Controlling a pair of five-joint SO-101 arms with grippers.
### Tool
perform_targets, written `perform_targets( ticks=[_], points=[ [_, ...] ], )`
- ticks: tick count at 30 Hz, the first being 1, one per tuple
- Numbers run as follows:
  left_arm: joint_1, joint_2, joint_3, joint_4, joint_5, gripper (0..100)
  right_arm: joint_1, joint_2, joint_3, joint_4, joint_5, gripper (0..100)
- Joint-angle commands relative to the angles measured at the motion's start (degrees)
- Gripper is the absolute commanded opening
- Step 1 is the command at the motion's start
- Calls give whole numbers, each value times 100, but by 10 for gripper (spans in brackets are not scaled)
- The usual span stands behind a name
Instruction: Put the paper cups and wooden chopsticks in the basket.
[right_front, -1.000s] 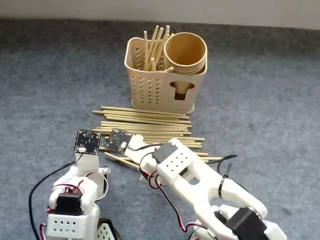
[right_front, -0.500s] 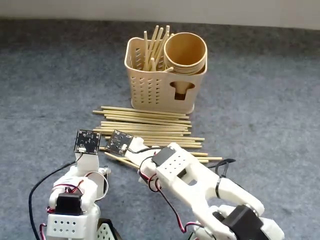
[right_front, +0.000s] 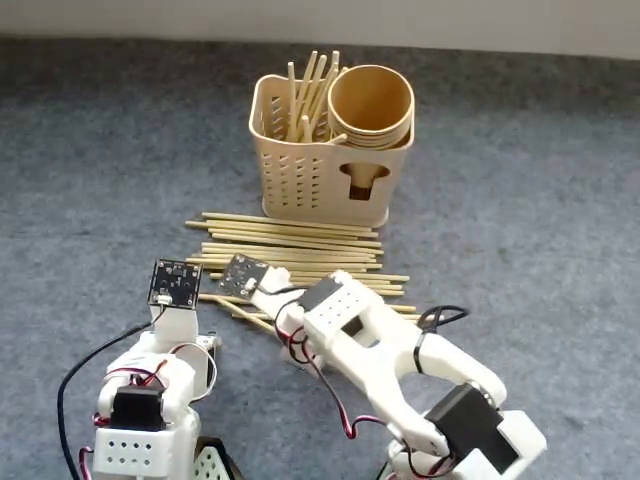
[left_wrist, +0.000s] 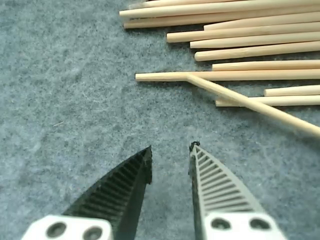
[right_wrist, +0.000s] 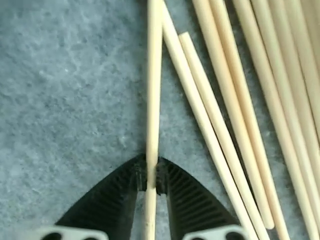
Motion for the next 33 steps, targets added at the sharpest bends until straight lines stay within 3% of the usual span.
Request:
perform_targets(
  ticks=[1, 9, 18, 25, 29, 33],
  points=[
    [-22, -22, 110, 26, -35, 136, 233, 4, -409, 497, -44, 5],
    [-22, -22, 110, 26, -35, 136, 725, -338, -760, 1560, 668, 5],
    [-22, -22, 110, 26, -35, 136, 1323, -2589, -330, 1631, 659, 5],
    [-22, -22, 110, 26, -35, 136, 1358, -4145, -171, 1622, 615, 5],
    [-22, -22, 110, 26, -35, 136, 1349, -4796, -215, 1437, -396, 5],
    [-22, -22, 110, 26, -35, 136, 1349, -5332, -189, 330, -1002, 5]
  ],
)
